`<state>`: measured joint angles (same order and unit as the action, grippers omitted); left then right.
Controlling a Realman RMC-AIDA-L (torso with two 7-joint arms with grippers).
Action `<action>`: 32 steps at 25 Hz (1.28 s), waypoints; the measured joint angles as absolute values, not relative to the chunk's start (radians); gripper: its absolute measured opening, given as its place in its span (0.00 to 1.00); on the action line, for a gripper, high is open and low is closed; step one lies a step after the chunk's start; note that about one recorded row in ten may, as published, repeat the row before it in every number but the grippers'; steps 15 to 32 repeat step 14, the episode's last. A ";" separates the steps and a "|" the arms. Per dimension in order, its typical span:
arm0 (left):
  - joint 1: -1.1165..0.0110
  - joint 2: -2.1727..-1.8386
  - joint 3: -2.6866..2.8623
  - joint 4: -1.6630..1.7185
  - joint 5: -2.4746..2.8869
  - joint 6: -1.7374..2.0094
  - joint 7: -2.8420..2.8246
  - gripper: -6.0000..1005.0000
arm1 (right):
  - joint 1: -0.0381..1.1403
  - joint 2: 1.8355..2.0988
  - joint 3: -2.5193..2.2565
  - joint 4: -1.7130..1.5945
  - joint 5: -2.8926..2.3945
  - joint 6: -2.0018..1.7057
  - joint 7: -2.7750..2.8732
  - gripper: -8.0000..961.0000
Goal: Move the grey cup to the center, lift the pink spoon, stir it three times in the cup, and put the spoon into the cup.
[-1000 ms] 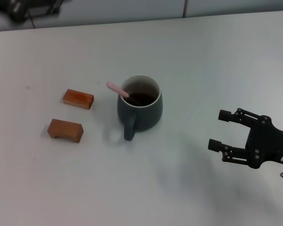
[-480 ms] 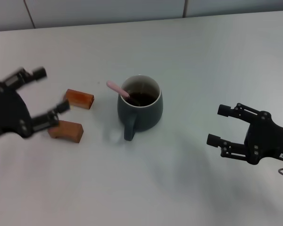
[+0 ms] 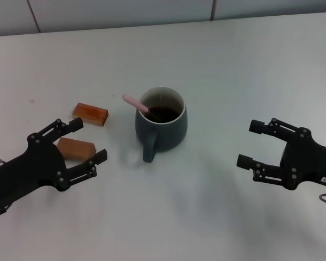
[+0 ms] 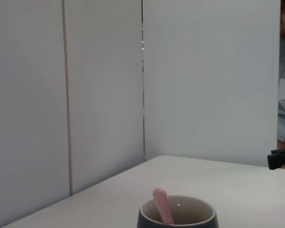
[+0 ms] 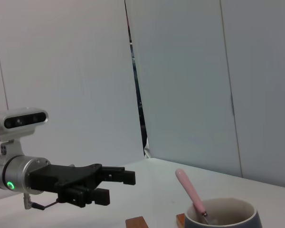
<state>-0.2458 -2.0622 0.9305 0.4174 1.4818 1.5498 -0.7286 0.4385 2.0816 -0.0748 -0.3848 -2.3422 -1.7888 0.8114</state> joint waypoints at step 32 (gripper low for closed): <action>-0.227 -2.062 0.927 0.413 1.478 1.577 -0.736 0.84 | 0.431 2.082 -0.077 -0.385 -2.342 -1.787 0.809 0.88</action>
